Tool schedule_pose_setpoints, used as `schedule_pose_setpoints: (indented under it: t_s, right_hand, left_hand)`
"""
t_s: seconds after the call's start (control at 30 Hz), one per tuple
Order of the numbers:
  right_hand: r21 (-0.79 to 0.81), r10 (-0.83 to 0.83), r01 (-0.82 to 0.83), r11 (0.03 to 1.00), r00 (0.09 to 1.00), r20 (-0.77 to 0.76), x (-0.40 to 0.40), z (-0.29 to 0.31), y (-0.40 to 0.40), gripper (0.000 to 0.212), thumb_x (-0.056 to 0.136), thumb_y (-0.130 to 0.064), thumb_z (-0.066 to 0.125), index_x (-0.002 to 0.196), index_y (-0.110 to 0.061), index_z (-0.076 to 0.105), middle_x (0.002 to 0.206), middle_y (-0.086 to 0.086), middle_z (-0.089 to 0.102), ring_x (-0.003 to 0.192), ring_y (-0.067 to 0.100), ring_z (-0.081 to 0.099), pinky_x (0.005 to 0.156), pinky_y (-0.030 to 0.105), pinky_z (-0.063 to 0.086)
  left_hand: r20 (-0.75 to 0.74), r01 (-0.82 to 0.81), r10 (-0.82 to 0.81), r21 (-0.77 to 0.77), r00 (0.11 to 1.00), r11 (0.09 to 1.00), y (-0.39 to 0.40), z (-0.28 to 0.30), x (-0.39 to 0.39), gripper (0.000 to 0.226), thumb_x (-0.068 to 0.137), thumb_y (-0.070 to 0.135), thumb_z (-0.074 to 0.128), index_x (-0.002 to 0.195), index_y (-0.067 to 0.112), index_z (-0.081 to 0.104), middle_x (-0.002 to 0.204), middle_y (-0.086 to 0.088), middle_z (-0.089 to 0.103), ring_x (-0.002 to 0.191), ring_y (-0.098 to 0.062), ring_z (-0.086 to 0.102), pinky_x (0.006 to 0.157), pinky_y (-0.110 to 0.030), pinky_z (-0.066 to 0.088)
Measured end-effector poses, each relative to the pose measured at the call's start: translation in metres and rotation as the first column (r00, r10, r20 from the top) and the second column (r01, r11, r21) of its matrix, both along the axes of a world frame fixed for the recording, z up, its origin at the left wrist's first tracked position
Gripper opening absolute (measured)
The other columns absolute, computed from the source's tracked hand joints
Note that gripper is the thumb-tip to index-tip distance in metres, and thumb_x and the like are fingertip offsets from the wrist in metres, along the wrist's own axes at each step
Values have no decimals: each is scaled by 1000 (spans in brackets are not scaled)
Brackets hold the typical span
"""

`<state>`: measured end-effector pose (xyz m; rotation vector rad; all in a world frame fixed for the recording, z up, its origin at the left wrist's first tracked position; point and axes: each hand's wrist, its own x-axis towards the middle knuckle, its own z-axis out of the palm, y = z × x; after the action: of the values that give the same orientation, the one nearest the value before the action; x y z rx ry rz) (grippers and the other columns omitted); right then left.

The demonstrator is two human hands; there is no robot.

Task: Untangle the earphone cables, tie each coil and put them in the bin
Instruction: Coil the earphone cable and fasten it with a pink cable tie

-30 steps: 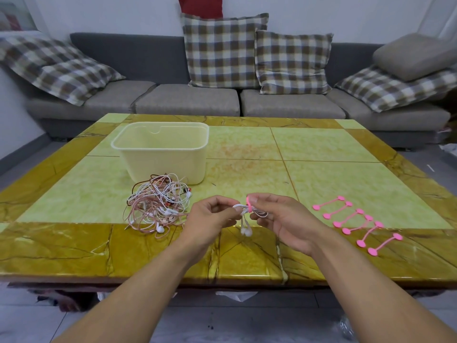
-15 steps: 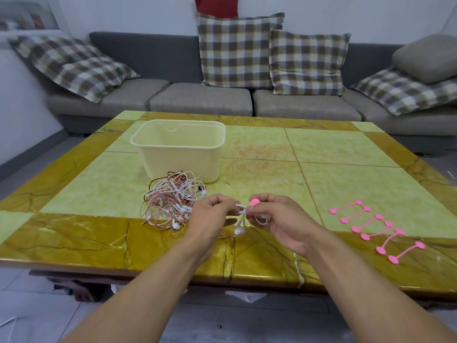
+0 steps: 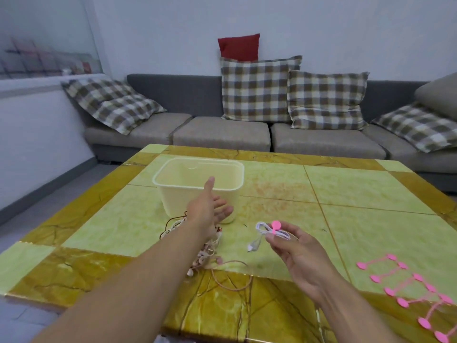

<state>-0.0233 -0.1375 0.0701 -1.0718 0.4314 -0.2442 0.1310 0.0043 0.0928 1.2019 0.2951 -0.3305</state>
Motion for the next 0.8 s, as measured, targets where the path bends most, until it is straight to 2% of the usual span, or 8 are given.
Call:
schedule_pose_setpoints:
  t_s: [0.1,0.2,0.27,0.33,0.5,0.67,0.73,0.8]
  right_hand:
    - [70,9,-12,997,999,50,-1,4,-6,53,68,-9,81,118,-1,67,99,14,76,80,17,70,83,29,52]
    - [82,20,-30,996,993,119,-3,11,-13,33,79,-16,74,107,1,72,97,14,72,77,23,62,81,35,49]
    - [102,-7,-7,995,991,133,-5,15,-17,14,82,-17,71,89,-5,75,91,12,70,73,20,61,75,33,44]
    - [215,-31,-7,977,985,172,-9,19,-20,8,86,-12,68,83,-7,74,84,12,65,71,16,65,85,34,52]
    - [298,-40,-37,954,968,249,-15,29,-27,25,87,-11,63,110,-2,70,95,12,70,90,24,73,72,29,62]
    - [-135,35,-12,991,986,165,-12,36,-29,20,101,-7,56,113,-11,71,93,-1,71,79,12,69,62,22,50]
    - [-484,48,-13,875,997,60,-2,35,-30,19,103,-10,55,110,-16,72,94,-2,69,74,11,63,62,23,45]
    - [-761,21,-76,644,996,-82,12,30,-31,15,102,-15,57,110,-24,67,94,-6,70,79,14,66,67,29,47]
  left_hand:
    - [-24,-45,45,-11,999,999,-3,4,19,35,95,25,68,110,-5,60,94,-17,63,71,-30,69,52,-31,59]
    - [-10,-65,64,-18,998,998,-12,4,22,12,97,10,57,99,-2,56,87,-16,58,65,-29,67,73,-43,62]
    - [22,-49,50,-16,999,999,-19,2,15,8,97,5,51,94,-2,54,83,-17,57,68,-32,69,68,-42,63]
    - [65,31,-33,32,997,999,-29,-6,-1,12,96,2,47,101,-7,53,79,-20,60,71,-35,69,58,-36,63]
    - [127,178,-188,87,974,980,-51,-29,-59,23,96,2,46,114,-9,56,101,-28,69,72,-34,73,57,-32,61]
    - [76,279,-279,19,957,960,-52,-52,-108,16,95,-1,54,108,-6,62,96,-22,75,80,-35,76,70,-36,62]
    - [48,352,-354,37,934,935,-47,-55,-121,15,92,-1,62,105,-9,65,97,-23,75,83,-35,76,67,-32,61]
    - [36,449,-451,45,892,892,-42,-58,-134,12,88,1,72,97,-7,71,95,-20,76,84,-32,76,67,-30,61]
